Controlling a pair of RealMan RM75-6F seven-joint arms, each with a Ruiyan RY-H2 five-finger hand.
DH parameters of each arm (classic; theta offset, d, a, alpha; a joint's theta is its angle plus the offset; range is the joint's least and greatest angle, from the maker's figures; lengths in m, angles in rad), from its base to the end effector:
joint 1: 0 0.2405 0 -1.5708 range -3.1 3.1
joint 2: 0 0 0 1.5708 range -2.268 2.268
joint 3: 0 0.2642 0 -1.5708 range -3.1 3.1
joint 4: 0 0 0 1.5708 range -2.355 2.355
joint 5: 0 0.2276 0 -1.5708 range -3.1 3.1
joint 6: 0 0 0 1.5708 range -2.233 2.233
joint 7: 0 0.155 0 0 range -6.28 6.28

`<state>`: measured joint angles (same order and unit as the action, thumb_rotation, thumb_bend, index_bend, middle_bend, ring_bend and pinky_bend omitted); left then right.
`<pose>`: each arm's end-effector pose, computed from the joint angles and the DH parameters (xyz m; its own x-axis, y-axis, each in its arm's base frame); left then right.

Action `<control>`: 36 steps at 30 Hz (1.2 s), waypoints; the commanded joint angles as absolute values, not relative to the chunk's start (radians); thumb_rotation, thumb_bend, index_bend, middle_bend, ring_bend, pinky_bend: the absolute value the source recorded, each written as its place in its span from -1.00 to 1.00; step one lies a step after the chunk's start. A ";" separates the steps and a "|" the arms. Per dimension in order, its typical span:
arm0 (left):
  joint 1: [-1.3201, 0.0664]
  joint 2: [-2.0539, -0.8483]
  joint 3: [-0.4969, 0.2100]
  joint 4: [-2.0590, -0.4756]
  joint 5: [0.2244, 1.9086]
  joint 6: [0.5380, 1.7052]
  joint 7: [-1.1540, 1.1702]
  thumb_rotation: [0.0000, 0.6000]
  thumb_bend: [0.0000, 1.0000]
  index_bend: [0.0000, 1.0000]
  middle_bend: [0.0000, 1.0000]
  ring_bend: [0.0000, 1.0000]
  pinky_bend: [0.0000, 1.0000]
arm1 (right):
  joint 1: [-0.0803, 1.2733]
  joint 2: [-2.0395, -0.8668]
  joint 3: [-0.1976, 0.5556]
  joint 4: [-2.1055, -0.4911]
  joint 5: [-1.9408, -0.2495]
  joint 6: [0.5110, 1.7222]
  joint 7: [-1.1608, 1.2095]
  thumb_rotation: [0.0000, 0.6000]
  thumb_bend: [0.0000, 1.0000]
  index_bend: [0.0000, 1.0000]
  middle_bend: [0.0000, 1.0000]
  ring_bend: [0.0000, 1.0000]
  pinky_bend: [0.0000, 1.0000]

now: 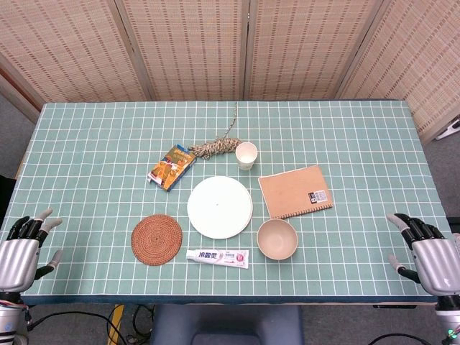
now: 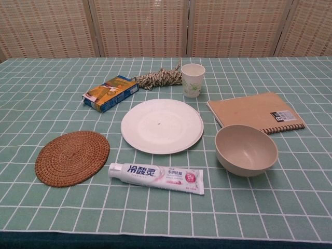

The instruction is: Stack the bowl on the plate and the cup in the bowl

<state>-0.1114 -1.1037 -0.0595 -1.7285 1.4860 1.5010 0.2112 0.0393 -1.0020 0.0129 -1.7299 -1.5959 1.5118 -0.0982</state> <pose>-0.2960 0.2021 0.1449 0.4918 -0.0285 0.8702 0.8699 -0.0256 -0.4925 -0.3058 -0.1698 0.1658 0.4886 -0.0241 0.8721 -0.8713 -0.0658 0.4863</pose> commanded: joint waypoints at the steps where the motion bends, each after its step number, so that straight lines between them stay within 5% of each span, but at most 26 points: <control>1: -0.112 -1.103 -0.060 -1.728 1.486 1.500 0.211 1.00 -0.41 -0.52 -0.70 -0.57 -0.73 | 0.039 -1.002 0.011 -1.730 -1.599 1.512 -0.098 1.00 -0.57 -0.65 -0.63 -0.60 -0.42; 17: -0.106 -1.100 -0.061 -1.728 1.484 1.510 0.206 1.00 -0.41 -0.52 -0.70 -0.57 -0.73 | 0.069 -1.003 0.002 -1.737 -1.650 1.480 -0.101 1.00 -0.57 -0.65 -0.60 -0.60 -0.42; 27: -0.092 -1.095 -0.057 -1.732 1.487 1.527 0.196 1.00 -0.41 -0.51 -0.70 -0.57 -0.73 | 0.217 -1.036 0.002 -1.743 -1.724 1.282 -0.128 1.00 -0.57 -0.38 -0.60 -0.61 -0.42; 36: -0.076 -1.088 -0.053 -1.726 1.478 1.537 0.181 1.00 -0.40 -0.51 -0.70 -0.57 -0.73 | 0.344 -1.152 0.009 -1.657 -1.754 1.127 -0.177 1.00 -0.57 -0.35 -0.61 -0.74 -0.42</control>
